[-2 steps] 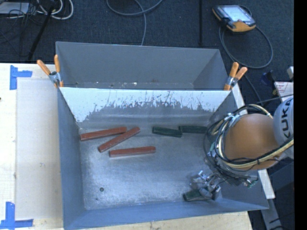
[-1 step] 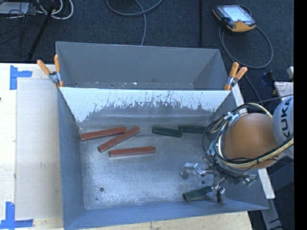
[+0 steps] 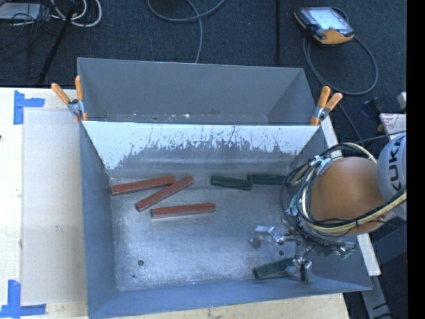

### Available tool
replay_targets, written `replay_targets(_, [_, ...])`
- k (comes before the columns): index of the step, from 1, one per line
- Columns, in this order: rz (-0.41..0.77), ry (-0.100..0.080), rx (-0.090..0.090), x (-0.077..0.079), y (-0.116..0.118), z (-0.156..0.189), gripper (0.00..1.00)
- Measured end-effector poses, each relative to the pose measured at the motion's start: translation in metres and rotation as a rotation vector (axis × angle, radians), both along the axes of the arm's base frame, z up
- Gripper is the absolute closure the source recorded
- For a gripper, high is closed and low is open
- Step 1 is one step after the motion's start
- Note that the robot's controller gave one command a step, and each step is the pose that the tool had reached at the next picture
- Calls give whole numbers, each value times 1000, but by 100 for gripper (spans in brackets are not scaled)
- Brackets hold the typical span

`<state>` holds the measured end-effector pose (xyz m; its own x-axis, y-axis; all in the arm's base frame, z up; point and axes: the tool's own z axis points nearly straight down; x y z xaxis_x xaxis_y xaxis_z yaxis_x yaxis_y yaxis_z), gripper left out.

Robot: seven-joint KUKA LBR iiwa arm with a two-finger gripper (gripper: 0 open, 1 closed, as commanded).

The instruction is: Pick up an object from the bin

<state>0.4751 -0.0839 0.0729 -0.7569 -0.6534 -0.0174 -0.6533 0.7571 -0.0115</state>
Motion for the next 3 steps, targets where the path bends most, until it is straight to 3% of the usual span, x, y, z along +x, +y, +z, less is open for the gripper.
replay_targets(1, [307,6,-5,5,48,0,100])
replay_targets(2, [307,14,-4,2,49,-2,0])
replay_targets(3, [307,14,-4,2,49,-2,0])
